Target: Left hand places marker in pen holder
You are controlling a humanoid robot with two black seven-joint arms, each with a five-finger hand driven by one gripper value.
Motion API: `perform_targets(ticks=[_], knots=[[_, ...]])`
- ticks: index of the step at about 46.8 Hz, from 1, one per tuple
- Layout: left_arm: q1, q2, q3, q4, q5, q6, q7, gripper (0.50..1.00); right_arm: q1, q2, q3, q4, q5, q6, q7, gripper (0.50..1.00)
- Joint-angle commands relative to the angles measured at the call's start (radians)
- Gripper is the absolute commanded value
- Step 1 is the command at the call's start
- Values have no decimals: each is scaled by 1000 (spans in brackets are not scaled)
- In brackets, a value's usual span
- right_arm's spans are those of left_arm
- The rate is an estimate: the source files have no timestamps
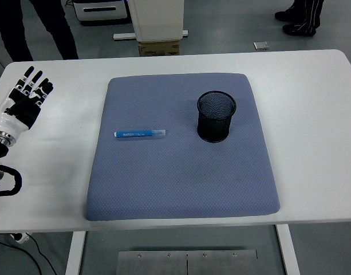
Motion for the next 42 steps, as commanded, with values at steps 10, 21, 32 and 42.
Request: perform_targets(ticks=[10,21,32,42], knots=[[-8,-24,0,0,2,1,-2,1000,0,0,0,0,0,0,0,1000],[-12,-21,-9,0,-1,0,-2,1000,0,0,0,0,0,0,0,1000],[-18,-20,-16,-2,-11,-5,0,1000,0,0,0,0,0,0,0,1000],[-20,22,-20,0,6,-8,0,1000,0,0,0,0,0,0,0,1000]])
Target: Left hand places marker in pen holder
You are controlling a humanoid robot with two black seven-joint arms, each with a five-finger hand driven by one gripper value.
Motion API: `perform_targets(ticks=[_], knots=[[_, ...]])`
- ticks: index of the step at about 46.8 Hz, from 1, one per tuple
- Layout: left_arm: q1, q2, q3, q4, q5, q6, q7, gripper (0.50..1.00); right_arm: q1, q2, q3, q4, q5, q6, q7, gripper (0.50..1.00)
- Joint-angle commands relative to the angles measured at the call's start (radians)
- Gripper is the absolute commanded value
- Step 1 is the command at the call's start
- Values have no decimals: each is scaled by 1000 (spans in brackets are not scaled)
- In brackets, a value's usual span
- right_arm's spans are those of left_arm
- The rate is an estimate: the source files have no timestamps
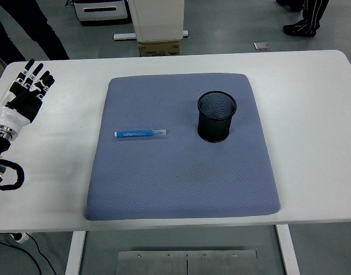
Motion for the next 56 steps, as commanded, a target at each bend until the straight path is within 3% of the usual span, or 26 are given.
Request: perform_targets(ticks=[1,11,20,34,44,46,53,56], knots=[[1,27,4,2,5,1,0,1000,0,0,0,0,0,0,0,1000],[11,66,7,0,5,-35,0,1000,0,0,0,0,0,0,0,1000],[-15,78,40,0,11,-24,3,1000,0,0,0,0,0,0,0,1000],[-197,115,288,-1,101,2,3,1000,0,0,0,0,0,0,0,1000],[-385,130,547,-9,129,1,3,1000,0,0,0,0,0,0,0,1000],[-463,130,655,-11,161,1,1,1000,0,0,0,0,0,0,0,1000],[-527,118,738,-15,219,-2,1,1000,0,0,0,0,0,0,0,1000],[-564,101,762,-29,336,1,1,1000,0,0,0,0,0,0,0,1000]])
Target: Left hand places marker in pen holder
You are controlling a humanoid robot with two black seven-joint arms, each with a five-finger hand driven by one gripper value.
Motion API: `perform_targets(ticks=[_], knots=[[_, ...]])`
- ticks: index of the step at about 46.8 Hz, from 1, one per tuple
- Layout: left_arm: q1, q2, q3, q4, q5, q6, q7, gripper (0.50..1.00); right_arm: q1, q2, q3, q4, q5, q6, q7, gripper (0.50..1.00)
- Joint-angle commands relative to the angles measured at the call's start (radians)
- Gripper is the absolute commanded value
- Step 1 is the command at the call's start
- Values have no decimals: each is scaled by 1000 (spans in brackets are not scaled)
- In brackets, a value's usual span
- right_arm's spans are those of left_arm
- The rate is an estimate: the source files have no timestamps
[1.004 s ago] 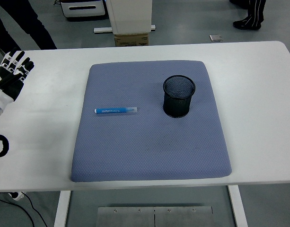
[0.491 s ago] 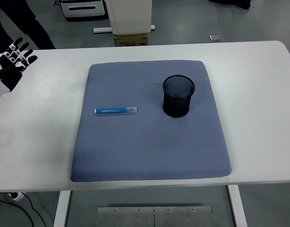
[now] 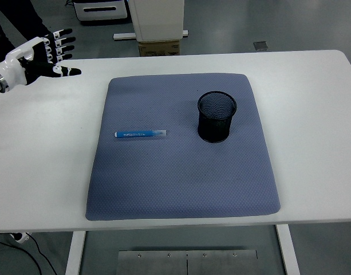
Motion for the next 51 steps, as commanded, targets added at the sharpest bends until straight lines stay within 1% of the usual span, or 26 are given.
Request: perform_targets(ticks=[1,6,10,14,21,29,32,33,35,36,45,51], knots=[[-33,-15,12,-9,98,2,0,1000,0,0,0,0,0,0,0,1000],[-56,-30,14,-9,242,-4,0,1000,0,0,0,0,0,0,0,1000],[-57,-59,14,-9,373,-6,0,1000,0,0,0,0,0,0,0,1000],[-57,-87,14,-9,448,-3,2,1000,0,0,0,0,0,0,0,1000],[-65,-116,38,-7,502,-1,6,1000,0,0,0,0,0,0,0,1000],[-137,-133,136,-7,512,0,8,1000,0,0,0,0,0,0,0,1000],[-157,-147,164,-7,514,0,8,1000,0,0,0,0,0,0,0,1000],[-181,-161,196,-7,514,2,8,1000,0,0,0,0,0,0,0,1000],[-189,-165,206,-7,514,2,8,1000,0,0,0,0,0,0,0,1000],[-204,-179,221,-7,514,0,8,1000,0,0,0,0,0,0,0,1000],[-223,-227,272,-7,534,-4,6,1000,0,0,0,0,0,0,0,1000],[-228,-228,275,-6,585,-6,3,1000,0,0,0,0,0,0,0,1000]])
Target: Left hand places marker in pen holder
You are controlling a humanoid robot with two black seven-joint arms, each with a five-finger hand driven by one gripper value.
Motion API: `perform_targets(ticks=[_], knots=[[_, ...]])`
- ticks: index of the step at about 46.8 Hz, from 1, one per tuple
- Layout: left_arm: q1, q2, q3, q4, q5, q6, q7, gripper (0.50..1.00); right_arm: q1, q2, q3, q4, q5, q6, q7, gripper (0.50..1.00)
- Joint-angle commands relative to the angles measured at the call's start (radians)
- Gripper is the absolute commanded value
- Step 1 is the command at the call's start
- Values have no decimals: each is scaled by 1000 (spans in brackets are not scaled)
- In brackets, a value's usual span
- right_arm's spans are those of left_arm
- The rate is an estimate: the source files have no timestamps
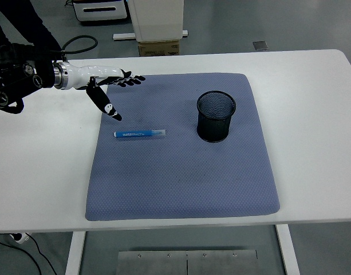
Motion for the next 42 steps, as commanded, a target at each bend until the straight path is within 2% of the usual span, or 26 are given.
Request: perform_targets(ticks=[1,16,30,42], knots=[[-7,1,0,1,21,-1,-4,1000,0,0,0,0,0,0,0,1000],[-19,-5,22,-17,61,-46,-18,1000,0,0,0,0,0,0,0,1000],[-10,-44,52,-29,87,-38,-18,1000,0,0,0,0,0,0,0,1000],[-8,-45,56,-31,121,-38,-15,1000,0,0,0,0,0,0,0,1000]])
